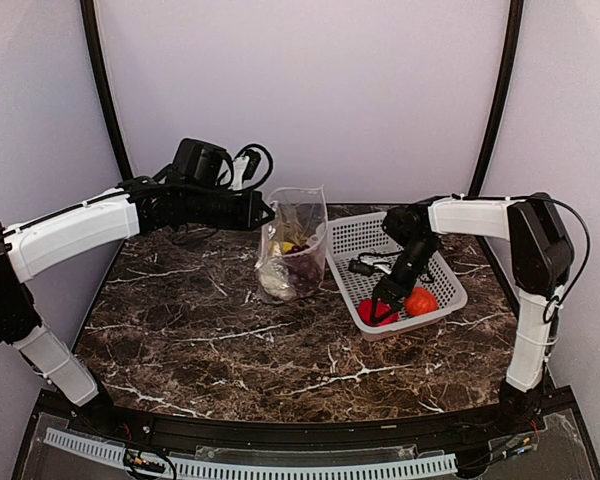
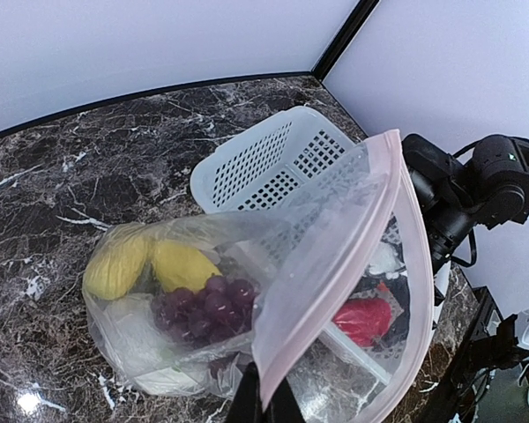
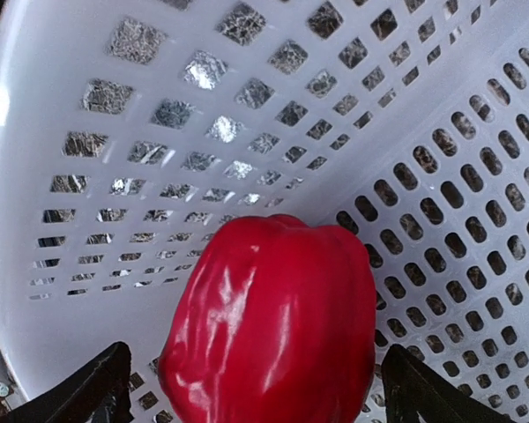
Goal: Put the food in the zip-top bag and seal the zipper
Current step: Pick up the fake vegetable from the bin.
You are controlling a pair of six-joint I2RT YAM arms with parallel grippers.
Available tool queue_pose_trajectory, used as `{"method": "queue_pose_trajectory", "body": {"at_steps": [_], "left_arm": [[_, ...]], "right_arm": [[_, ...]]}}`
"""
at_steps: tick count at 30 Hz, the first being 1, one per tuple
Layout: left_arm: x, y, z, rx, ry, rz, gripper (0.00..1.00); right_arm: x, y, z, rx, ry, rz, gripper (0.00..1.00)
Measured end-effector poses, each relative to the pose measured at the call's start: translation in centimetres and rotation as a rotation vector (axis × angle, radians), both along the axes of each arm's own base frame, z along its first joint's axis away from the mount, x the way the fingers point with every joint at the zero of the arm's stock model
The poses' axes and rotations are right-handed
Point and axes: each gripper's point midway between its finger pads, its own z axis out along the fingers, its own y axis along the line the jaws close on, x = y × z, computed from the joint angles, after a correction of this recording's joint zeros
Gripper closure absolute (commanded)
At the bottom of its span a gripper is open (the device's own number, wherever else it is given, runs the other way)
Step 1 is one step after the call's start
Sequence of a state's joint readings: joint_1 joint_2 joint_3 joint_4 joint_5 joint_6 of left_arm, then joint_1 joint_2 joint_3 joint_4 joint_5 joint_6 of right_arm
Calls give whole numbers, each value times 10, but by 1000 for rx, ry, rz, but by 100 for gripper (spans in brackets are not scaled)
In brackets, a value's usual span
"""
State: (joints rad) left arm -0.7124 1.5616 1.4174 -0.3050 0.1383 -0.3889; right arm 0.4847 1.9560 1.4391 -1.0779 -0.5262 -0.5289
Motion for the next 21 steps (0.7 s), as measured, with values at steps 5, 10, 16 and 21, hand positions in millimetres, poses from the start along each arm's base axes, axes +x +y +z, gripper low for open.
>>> {"method": "queue_pose_trajectory", "body": {"at_steps": [5, 10, 16, 21], "left_arm": [[-1, 1, 0, -1, -1, 1, 99], [-2, 2, -2, 2, 2, 1, 99], [-2, 2, -2, -3, -3, 1, 99], [-2, 1, -3, -4, -3, 1, 99]], "right_arm": [[-4, -1, -14, -28, 44, -11, 11], [-3, -3, -15, -47, 46, -27, 27], [1, -5, -13, -64, 28, -37, 36], [11, -5, 2, -56, -25, -47, 39]]}}
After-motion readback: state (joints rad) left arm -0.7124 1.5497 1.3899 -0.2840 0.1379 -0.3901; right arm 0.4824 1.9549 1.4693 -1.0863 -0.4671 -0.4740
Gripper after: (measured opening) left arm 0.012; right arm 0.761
